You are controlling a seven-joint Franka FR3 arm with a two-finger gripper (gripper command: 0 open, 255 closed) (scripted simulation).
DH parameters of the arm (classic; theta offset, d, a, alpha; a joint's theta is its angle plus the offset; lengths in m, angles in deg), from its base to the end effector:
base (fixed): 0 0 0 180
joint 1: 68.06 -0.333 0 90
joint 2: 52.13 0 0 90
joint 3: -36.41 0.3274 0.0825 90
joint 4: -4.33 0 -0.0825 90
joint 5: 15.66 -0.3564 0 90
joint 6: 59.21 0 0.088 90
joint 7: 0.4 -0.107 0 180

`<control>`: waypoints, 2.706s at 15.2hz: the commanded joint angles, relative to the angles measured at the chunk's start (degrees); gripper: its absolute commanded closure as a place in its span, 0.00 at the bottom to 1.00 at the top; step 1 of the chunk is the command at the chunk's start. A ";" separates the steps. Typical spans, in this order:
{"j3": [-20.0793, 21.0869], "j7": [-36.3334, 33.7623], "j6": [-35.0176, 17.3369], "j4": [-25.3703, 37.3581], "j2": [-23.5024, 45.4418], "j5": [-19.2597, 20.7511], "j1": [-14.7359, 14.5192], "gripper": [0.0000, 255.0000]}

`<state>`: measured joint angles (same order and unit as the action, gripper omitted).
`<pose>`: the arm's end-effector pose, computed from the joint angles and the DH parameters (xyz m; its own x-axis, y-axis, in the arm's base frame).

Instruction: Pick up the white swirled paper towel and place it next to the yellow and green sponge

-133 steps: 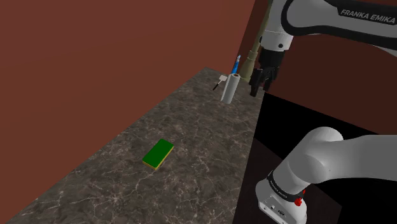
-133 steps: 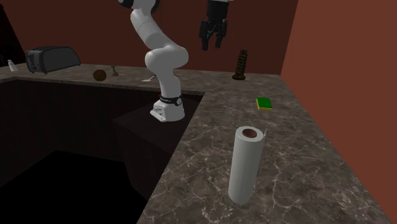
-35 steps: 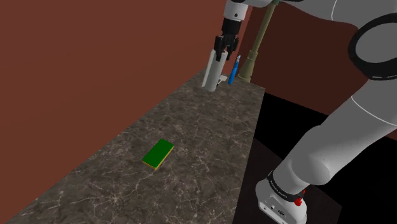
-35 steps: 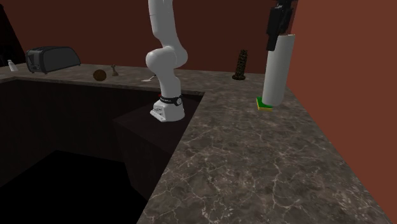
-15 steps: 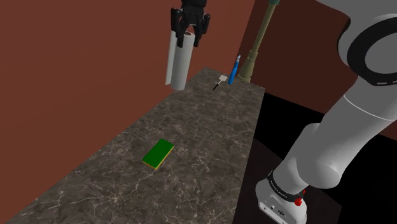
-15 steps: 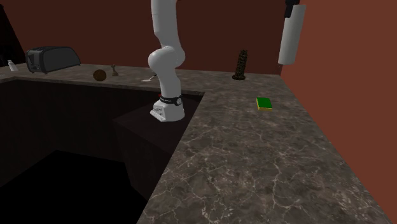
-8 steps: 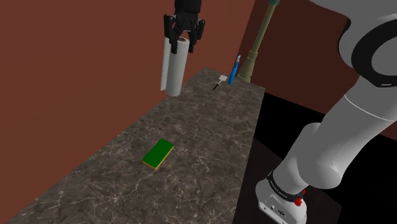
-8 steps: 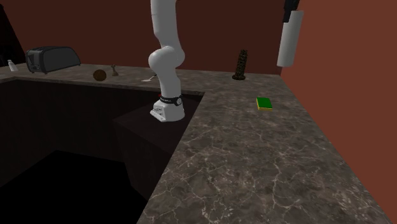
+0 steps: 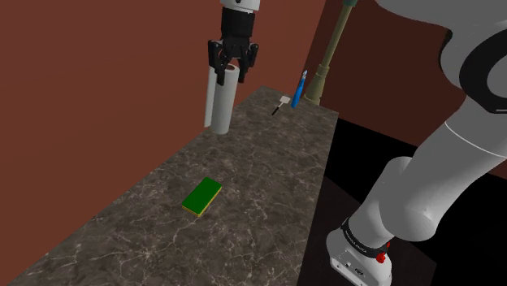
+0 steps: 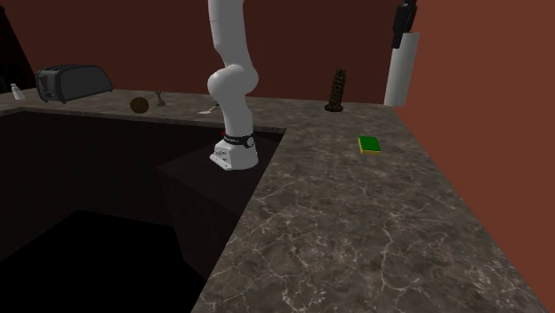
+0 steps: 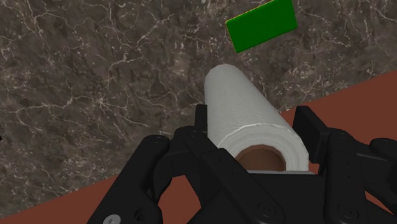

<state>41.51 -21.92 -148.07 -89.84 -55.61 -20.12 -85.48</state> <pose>0.4622 0.2024 0.6334 0.9982 0.0190 -0.0564 0.0159 -0.9983 -0.0555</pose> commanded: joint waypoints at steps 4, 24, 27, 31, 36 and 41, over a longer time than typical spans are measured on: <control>-0.02 0.36 -4.03 -4.83 -0.82 -0.07 0.02 1.00; 0.14 1.35 -19.41 -20.14 -0.72 -0.32 -0.10 1.00; 0.18 1.48 -21.68 -21.96 -0.27 -0.35 -0.13 1.00; 0.22 1.64 -24.70 -24.22 0.49 -0.38 -0.16 1.00; 0.28 1.83 -28.46 -26.77 1.71 -0.41 -0.21 1.00; 0.30 1.90 -29.86 -27.65 2.24 -0.42 -0.22 1.00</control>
<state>41.81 -20.03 -177.82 -117.38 -53.34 -20.54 -85.71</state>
